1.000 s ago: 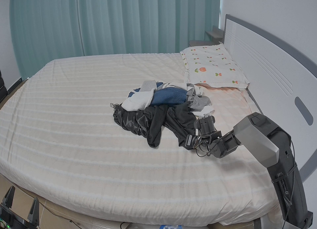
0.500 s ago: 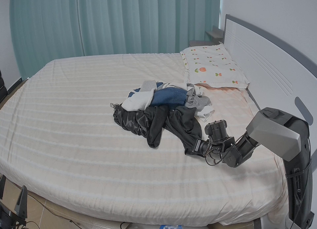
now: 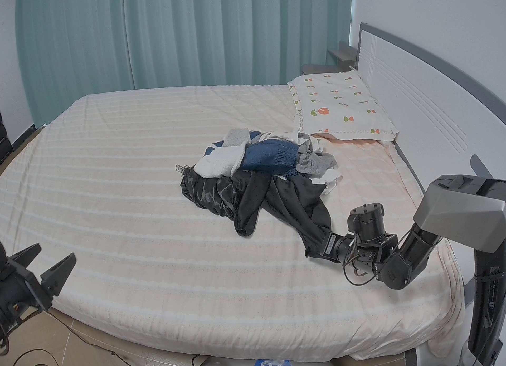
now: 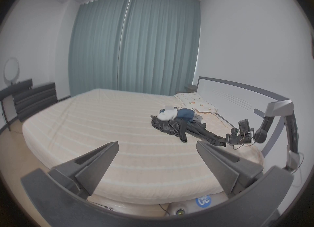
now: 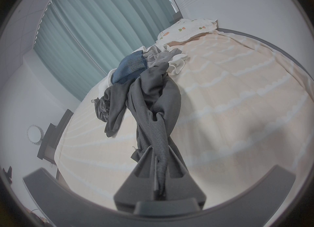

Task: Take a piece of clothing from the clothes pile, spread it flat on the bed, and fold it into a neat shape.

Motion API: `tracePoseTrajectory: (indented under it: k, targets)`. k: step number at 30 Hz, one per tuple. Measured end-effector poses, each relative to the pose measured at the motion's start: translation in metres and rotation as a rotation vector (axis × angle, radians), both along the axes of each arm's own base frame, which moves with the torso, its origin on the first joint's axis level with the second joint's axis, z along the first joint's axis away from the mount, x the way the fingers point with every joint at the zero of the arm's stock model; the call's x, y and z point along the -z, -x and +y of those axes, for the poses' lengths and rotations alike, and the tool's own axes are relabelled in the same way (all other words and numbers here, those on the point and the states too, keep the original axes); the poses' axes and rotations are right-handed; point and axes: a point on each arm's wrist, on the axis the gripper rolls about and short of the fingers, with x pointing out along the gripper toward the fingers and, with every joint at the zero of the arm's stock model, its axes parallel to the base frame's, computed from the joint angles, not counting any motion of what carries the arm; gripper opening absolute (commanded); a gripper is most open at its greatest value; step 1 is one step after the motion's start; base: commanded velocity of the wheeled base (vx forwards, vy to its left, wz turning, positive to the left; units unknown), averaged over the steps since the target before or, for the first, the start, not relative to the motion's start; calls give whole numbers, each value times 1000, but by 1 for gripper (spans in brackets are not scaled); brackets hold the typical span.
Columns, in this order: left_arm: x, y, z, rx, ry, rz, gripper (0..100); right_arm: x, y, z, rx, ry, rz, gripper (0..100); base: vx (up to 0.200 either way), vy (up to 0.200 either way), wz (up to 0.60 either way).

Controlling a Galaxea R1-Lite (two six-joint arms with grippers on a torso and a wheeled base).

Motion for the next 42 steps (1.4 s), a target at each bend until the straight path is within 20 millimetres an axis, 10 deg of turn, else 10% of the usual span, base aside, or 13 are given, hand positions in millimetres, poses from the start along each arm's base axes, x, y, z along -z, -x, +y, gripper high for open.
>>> tracePoseTrajectory:
  k: [15, 28, 42]
  targets:
    - [13, -151, -55, 45, 198, 327, 100, -1, 36, -16, 2, -14, -14, 0, 0, 0, 0]
    - [88, -290, -146, 36, 307, 466, 100, -5, 55, -25, 13, -34, -18, 0, 0, 0, 0]
    - [169, -356, -221, -30, 379, 463, 100, -11, 65, -30, 28, -61, -21, 0, 0, 0, 0]
